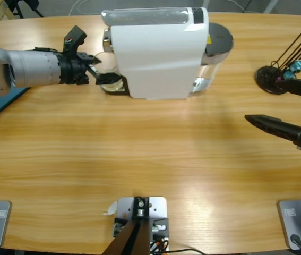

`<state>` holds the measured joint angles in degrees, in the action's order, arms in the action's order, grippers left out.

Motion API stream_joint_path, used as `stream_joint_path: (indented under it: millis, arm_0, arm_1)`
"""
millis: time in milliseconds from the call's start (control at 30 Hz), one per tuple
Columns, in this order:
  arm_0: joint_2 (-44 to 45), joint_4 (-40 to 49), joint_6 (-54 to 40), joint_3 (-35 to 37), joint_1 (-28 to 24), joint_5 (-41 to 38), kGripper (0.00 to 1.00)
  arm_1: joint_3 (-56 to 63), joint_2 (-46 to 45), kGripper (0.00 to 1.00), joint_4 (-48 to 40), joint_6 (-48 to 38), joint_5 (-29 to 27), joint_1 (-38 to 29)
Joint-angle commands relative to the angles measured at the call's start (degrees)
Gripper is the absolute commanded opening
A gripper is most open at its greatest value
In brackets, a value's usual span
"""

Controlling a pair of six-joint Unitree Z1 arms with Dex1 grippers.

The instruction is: Pour coffee

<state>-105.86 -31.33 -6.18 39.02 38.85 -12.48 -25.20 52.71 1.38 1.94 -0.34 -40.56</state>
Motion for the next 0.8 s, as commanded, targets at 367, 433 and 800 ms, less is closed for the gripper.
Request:
stream_joint_path:
  millis: [367, 433, 800]
  arm_0:
    - [-4.80, -2.24, 0.47, 1.05, -0.97, -3.22, 0.571]
    - [-4.80, -2.24, 0.44, 0.97, -0.97, -3.35, 0.508]
    - [-3.64, -3.86, 0.38, -3.66, -1.14, -3.45, 0.471]
  arm_1:
    - [1.10, 3.08, 1.000, -0.33, 0.25, 0.86, -0.40]
    - [1.05, 3.08, 1.000, -0.33, 0.25, 0.86, -0.40]
    - [1.03, 3.36, 1.000, -0.33, 0.25, 0.78, -0.40]
